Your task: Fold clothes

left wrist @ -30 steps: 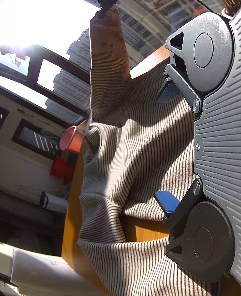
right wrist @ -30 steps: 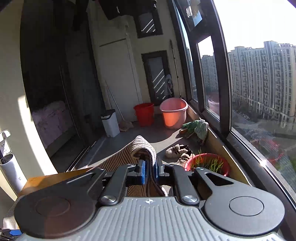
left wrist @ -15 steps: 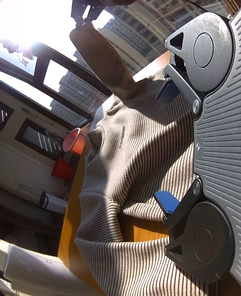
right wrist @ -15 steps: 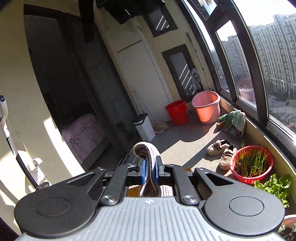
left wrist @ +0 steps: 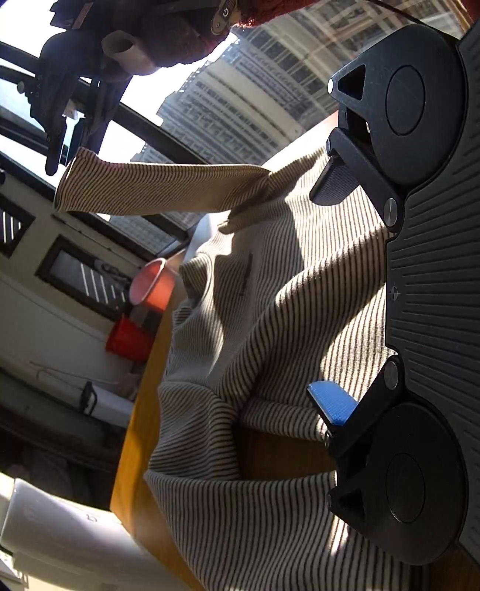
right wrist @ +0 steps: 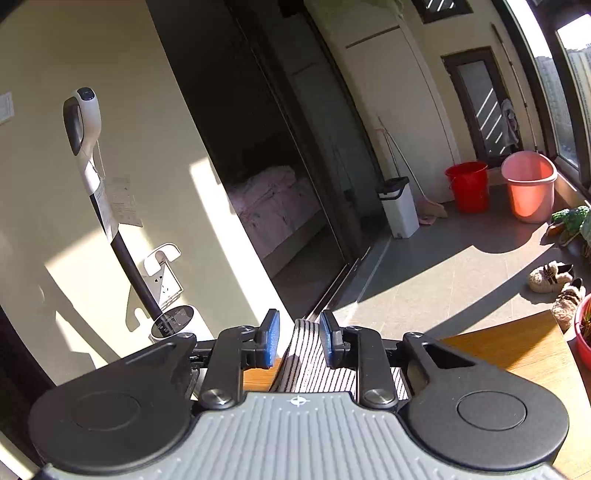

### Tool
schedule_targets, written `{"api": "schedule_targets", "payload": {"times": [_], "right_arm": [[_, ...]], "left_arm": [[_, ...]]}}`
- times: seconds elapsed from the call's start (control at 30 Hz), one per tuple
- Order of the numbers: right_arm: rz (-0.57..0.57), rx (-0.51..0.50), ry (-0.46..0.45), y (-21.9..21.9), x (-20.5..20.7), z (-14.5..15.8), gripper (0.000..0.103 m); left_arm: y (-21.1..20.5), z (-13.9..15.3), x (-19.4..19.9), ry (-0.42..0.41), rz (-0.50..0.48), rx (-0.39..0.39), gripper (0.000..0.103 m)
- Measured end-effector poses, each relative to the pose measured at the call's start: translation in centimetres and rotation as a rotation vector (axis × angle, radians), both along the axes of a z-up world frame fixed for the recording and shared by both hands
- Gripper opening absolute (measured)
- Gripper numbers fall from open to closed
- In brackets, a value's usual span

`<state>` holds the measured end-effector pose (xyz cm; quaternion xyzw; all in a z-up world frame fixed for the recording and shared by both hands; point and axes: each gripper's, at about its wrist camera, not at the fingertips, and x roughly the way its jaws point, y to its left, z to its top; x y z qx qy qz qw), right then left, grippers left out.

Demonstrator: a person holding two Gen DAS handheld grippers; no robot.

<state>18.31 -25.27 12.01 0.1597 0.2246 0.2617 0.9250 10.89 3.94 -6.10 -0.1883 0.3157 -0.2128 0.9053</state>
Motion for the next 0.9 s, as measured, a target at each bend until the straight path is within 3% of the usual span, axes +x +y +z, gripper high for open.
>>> {"api": "schedule_targets", "payload": {"times": [0.03,0.2,0.27,0.37,0.47,0.53,0.6,0.7,0.73,0.8,0.9], "right_arm": [[0.002,0.006,-0.001,-0.1,-0.1,-0.1,0.037],[-0.035,0.005,0.032,-2.1,-0.1,-2.1,0.039],[-0.052,-0.001,0.064,-3.0,-0.1,-3.8,0.045],[-0.077,-0.014,0.132,-3.9,-0.6,-7.7,0.063],[-0.067,0.008,0.223,-4.5,-2.1,-12.9,0.067],[-0.014,0.020,0.236,-4.3,-3.6,-15.4,0.077],[0.034,-0.002,0.221,-3.9,-4.9,-17.2,0.084],[0.075,-0.004,0.162,-3.6,-6.1,-17.5,0.091],[0.088,0.000,0.136,-3.5,-6.3,-17.3,0.102],[0.110,-0.004,0.107,-3.2,-6.7,-17.0,0.103],[0.141,-0.008,0.058,-2.9,-7.4,-16.7,0.103]], "left_arm": [[-0.1,0.0,0.0,0.000,0.000,-0.001,0.103],[-0.2,0.1,0.1,0.001,-0.001,0.001,0.103],[-0.2,0.1,0.1,0.002,-0.001,0.003,0.103],[-0.3,0.2,0.1,0.003,-0.003,0.010,0.103],[-0.3,0.3,0.3,0.015,-0.015,0.023,0.103],[0.0,0.8,0.6,0.036,-0.041,0.022,0.103],[0.6,2.1,1.1,0.017,-0.076,-0.021,0.103],[0.6,4.8,3.4,-0.024,-0.064,-0.001,0.103],[0.2,5.3,4.8,-0.013,-0.052,0.019,0.102],[-0.4,5.7,7.5,0.009,-0.042,0.055,0.089],[-1.8,4.8,12.0,0.069,-0.028,0.124,0.079]]}}
